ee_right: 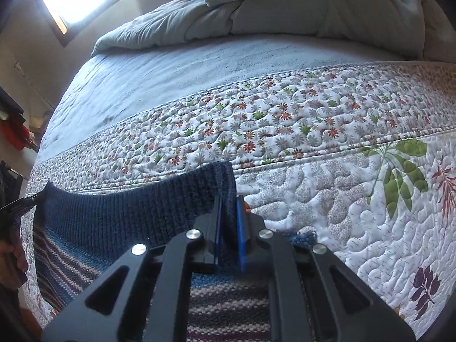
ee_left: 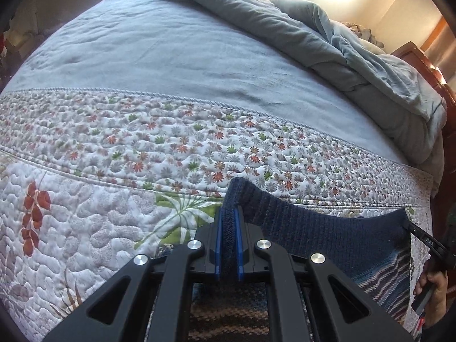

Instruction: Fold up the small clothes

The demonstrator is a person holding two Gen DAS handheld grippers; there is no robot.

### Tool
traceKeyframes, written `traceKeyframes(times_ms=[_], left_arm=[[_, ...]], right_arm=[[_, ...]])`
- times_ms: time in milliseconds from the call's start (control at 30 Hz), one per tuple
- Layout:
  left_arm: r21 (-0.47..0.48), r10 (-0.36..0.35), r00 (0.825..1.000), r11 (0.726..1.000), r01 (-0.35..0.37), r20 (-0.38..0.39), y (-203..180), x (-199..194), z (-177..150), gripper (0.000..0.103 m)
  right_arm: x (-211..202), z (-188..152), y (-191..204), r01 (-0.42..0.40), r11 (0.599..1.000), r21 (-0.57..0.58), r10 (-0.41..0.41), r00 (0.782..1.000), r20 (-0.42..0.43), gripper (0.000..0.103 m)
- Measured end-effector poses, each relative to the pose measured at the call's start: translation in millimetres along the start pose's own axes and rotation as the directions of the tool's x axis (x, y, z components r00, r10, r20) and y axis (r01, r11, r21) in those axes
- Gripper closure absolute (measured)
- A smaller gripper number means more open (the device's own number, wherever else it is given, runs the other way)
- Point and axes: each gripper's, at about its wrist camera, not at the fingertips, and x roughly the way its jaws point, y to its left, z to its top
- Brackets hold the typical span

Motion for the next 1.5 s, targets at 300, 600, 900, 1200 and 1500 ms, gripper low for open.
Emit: traceKeyframes(times_ms=[300, 600, 900, 1200, 1500], left_arm=[[-0.009, 0.011, 0.999, 1.0, -0.012, -0.047, 10.3, 35.0, -10.3, 0.095], [0.014, 0.049, 0.997, 0.999, -0.048, -0.064, 14.7, 55.9, -24.6, 0.092], [0.246, 0.187, 0.947, 0.936, -0.253, 0.262, -37.3, -33.0, -109.5, 0.03], [0.323, 0.213, 0.945, 0.902, -0.288, 0.248, -34.9, -55.7, -200.3, 0.028], [0.36, 0.211, 0.938, 0.882, -0.303, 0.275, -34.7, -58.3, -214.2, 0.028]], right_arm=[[23.2, -2.8, -7.8, -0.003, 1.0, 0.017, 0.003, 1.0, -0.022, 0.095], [44.4, -12.8, -13.1, -0.009, 0.999, 0.045, 0.011, 0.999, -0.04, 0.082], [-50.8, -62.2, -9.1, -0.068, 0.997, -0.04, 0.073, 0.989, 0.126, 0.055], [-57.4, -143.5, -38.3, -0.093, 0.996, -0.01, 0.094, 0.994, 0.055, 0.058], [-89.4, -156.8, -27.2, -0.097, 0.995, -0.013, 0.098, 0.991, 0.094, 0.052]])
